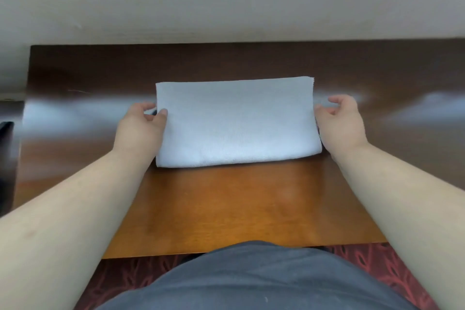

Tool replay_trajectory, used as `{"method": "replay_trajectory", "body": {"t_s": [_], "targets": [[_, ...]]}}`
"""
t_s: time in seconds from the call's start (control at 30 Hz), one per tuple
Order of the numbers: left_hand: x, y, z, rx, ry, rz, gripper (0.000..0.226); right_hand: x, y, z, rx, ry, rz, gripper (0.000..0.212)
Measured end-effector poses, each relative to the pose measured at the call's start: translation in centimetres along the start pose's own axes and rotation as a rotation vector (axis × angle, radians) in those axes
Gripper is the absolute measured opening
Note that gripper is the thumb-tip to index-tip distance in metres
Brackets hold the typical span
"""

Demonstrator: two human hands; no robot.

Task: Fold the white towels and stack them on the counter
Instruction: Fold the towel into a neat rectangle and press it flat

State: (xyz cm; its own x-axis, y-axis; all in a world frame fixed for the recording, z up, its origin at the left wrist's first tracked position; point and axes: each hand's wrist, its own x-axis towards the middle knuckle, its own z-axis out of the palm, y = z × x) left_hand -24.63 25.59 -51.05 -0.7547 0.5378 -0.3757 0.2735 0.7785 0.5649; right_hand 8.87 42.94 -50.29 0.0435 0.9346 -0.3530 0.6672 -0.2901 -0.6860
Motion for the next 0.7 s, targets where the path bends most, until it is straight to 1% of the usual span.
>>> {"method": "replay_trajectory", "body": {"t_s": [0.03, 0.1, 0.2, 0.3, 0.33, 0.4, 0.43, 0.47, 0.5, 0.53, 0.57, 0.6, 0.63, 0.7], "targets": [[-0.2, -0.4, 0.1, 0.042, -0.030, -0.006, 0.040, -0.3, 0.3, 0.0, -0.023, -0.023, 0.014, 0.032], [-0.3, -0.7, 0.2, 0.098, -0.039, 0.005, 0.036, -0.5, 0.3, 0.2, -0.028, -0.046, 0.019, 0.029], [-0.2, -0.8, -0.1, 0.108, -0.018, 0.014, 0.029, -0.4, -0.4, 0.5, 0.013, 0.002, -0.016, 0.017], [-0.5, -0.5, -0.2, 0.112, -0.017, 0.025, 0.026, -0.5, -1.2, 1.1, -0.073, 0.006, -0.027, 0.012], [-0.8, -0.3, -0.3, 0.071, -0.012, 0.011, 0.028, -0.4, -1.3, 1.2, -0.108, 0.000, -0.012, 0.012], [-1.6, 0.7, -0.4, -0.023, 0.021, -0.025, 0.040, -0.6, -1.9, 1.4, -0.127, 0.003, -0.011, 0.016], [-1.9, 1.0, -0.4, 0.016, 0.085, 0.017, 0.045, -0.9, -2.2, 1.5, -0.139, 0.033, -0.079, 0.019], [-2.4, 1.4, -0.3, 0.119, 0.154, 0.140, 0.047, -1.4, -2.7, 1.7, -0.177, 0.068, -0.214, 0.023], [-3.2, 1.9, 0.0, 0.220, 0.196, 0.331, 0.047, -2.2, -3.3, 2.2, -0.236, 0.082, -0.386, 0.027], [-4.1, 2.6, 0.7, 0.285, 0.188, 0.544, 0.046, -3.0, -3.9, 3.0, -0.302, 0.061, -0.557, 0.031], [-4.9, 3.3, 1.7, 0.324, 0.131, 0.715, 0.047, -3.9, -4.5, 4.0, -0.357, -0.005, -0.686, 0.035], [-5.5, 4.1, 2.8, 0.359, 0.051, 0.811, 0.049, -4.6, -5.1, 5.3, -0.409, -0.102, -0.754, 0.039], [-5.9, 4.8, 4.1, 0.416, -0.030, 0.829, 0.052, -5.1, -5.5, 6.5, -0.468, -0.195, -0.779, 0.043], [-5.9, 5.1, 6.3, 0.559, -0.149, 0.741, 0.060, -4.8, -5.5, 8.4, -0.632, -0.309, -0.748, 0.052]]}}
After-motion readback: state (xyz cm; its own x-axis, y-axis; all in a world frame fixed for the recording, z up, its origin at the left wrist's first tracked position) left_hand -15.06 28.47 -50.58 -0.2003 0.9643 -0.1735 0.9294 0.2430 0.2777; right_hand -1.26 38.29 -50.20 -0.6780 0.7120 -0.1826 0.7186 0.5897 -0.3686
